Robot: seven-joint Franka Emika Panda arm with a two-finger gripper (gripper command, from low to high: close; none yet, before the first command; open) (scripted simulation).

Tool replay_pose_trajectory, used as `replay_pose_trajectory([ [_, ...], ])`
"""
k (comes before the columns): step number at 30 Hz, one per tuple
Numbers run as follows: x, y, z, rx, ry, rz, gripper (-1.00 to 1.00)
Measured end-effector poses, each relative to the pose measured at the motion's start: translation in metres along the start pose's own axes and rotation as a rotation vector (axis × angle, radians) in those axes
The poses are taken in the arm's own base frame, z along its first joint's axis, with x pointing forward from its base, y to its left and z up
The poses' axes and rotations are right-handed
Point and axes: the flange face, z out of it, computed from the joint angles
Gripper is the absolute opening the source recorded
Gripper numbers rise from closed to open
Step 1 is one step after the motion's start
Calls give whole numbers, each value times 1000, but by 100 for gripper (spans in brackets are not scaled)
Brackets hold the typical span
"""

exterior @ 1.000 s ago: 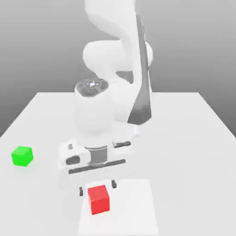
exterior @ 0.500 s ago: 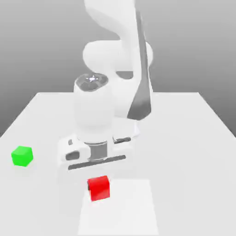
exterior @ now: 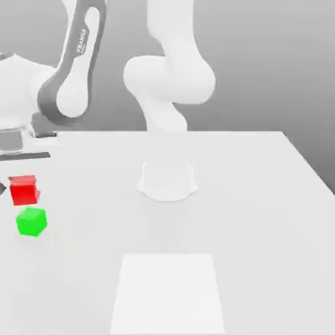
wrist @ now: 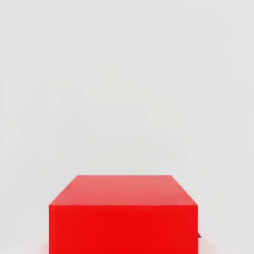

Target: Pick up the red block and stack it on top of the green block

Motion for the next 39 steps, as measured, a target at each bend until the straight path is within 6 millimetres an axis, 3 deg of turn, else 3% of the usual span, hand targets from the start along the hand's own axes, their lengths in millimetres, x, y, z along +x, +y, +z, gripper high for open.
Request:
replay_pose_trajectory([
  [10, 3, 8, -4, -11, 41, 3, -100],
  [19, 6, 9, 5, -7, 59, 6, -100],
  [39, 0, 4, 60, 7, 10, 0, -100],
])
